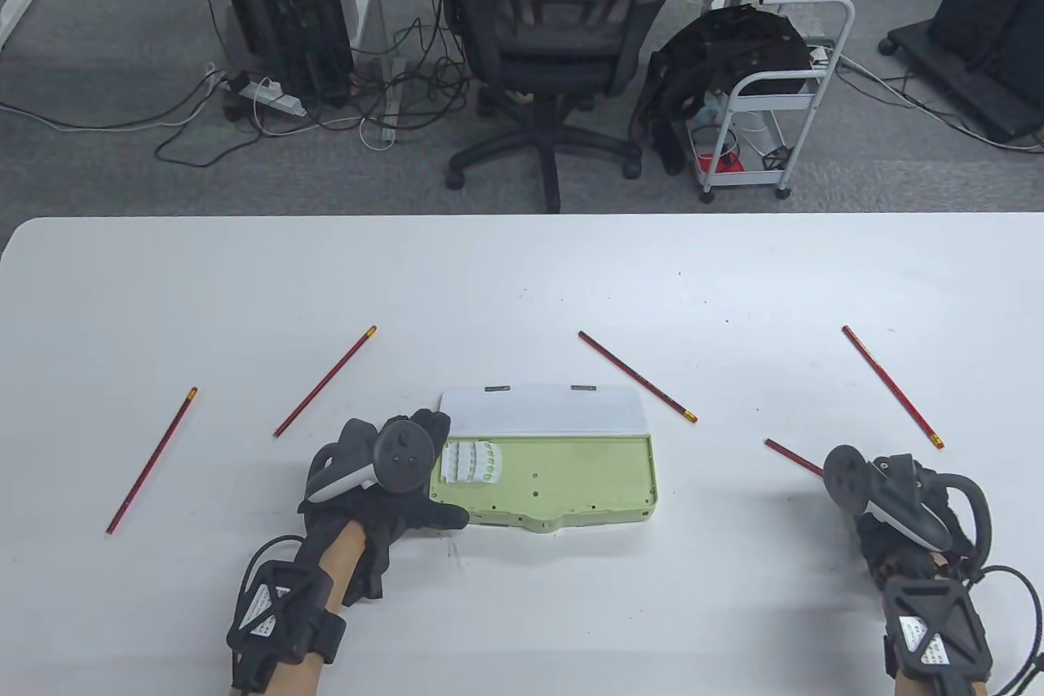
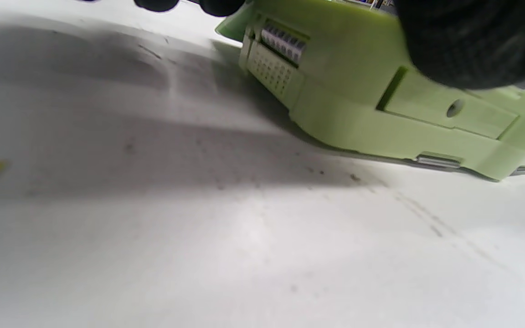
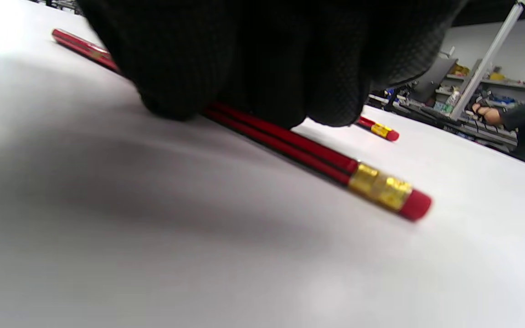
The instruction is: Organize multifunction pencil case
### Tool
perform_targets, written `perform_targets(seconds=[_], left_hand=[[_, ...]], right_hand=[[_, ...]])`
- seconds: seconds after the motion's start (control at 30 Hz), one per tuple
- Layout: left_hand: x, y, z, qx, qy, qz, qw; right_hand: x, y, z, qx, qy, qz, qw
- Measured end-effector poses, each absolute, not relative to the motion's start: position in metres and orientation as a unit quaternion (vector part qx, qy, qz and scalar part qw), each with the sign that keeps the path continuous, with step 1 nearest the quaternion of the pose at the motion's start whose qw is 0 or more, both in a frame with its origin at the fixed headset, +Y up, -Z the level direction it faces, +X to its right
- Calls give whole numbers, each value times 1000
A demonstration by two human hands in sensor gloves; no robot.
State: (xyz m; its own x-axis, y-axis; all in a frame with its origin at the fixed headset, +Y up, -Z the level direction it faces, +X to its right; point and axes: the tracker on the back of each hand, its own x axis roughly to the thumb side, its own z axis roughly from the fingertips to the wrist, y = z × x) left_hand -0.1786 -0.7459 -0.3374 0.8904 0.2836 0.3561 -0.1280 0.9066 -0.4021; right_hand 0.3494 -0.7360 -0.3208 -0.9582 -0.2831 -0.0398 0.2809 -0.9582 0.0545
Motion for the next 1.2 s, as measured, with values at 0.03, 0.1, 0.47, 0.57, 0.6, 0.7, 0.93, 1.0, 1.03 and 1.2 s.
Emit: perform_targets(seconds=[0.03, 0.1, 0.47, 0.57, 0.6, 0.7, 0.93, 1.0, 1.03, 1.2], left_hand=[[-179, -746, -337, -187, -208, 107, 954], [-178, -746, -337, -188, -207, 105, 954], [-179, -746, -337, -188, -206, 105, 955], [-179, -746, -337, -188, -206, 105, 954], [-179, -746, -337, -188, -206, 105, 954], [-179, -746, -337, -189, -206, 106, 954], [-179, -746, -337, -190, -205, 106, 954], [-179, -746, -337, -190, -205, 106, 954], [-179, -746, -337, -190, -205, 106, 954], [-179, -746, -337, -189, -206, 107, 954]], right_hand=[[348, -736, -321, 18, -22, -988, 152], [346, -736, -322, 5, -14, -986, 166], [335, -738, -323, -48, -15, -976, 211], [334, -739, -324, -49, -19, -974, 219], [334, -739, -324, -49, -20, -975, 218], [335, -739, -324, -39, -29, -977, 208], [318, -730, -331, -21, -37, -987, 152], [306, -723, -335, -22, -42, -990, 134], [298, -719, -337, -27, -40, -991, 123], [258, -696, -339, -67, 6, -996, 51]])
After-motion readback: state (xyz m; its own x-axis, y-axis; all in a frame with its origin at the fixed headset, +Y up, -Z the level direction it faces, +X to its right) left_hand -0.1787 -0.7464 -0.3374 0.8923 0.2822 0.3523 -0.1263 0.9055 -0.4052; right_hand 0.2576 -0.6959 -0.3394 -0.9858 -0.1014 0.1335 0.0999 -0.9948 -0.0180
